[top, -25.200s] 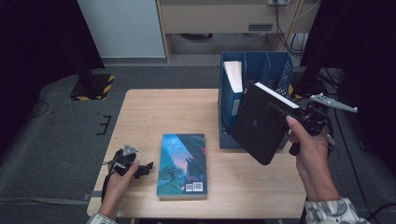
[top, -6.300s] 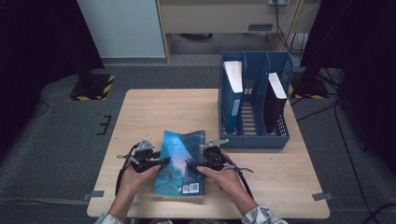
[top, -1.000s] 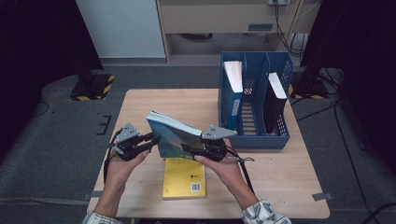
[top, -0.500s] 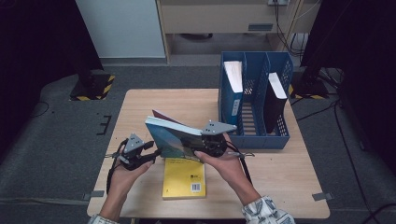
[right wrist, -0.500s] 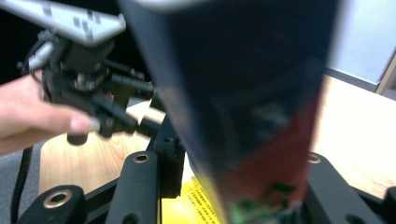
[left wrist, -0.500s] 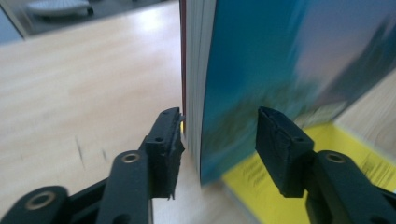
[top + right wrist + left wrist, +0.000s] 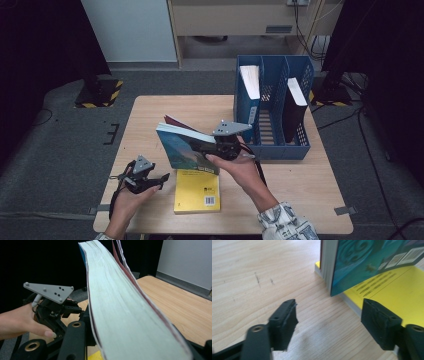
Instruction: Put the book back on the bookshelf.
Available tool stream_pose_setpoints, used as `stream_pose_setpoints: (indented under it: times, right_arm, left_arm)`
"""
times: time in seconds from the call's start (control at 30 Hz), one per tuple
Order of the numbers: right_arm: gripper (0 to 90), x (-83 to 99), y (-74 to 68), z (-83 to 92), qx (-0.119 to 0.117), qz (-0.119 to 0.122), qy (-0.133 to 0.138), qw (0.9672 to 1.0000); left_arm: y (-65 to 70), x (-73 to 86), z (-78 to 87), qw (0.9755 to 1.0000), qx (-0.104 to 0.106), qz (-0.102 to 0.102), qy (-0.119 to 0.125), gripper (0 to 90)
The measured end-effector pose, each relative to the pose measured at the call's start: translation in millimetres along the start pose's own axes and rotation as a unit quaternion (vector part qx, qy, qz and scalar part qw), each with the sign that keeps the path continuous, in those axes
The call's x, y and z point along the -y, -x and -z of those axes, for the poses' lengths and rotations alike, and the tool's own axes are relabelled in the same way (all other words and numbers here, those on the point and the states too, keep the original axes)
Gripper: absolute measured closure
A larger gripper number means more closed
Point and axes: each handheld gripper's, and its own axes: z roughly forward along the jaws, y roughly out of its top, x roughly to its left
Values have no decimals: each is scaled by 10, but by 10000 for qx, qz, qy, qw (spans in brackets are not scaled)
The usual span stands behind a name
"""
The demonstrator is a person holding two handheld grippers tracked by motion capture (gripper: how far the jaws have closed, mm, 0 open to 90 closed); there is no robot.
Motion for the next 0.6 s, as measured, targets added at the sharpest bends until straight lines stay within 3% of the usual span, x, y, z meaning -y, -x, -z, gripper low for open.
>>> stream_pose_setpoints:
  times: [0.17, 0.6]
  right_arm:
    - [610, 6, 25, -32, -39, -73, 25, 10000]
    - [610, -12, 51, -79, -87, -94, 70, 9999]
  left_arm:
    - [-7, 6, -34, 9999, -38, 32, -112, 153]
    - [-6, 19, -50, 9999, 33, -13, -137, 132]
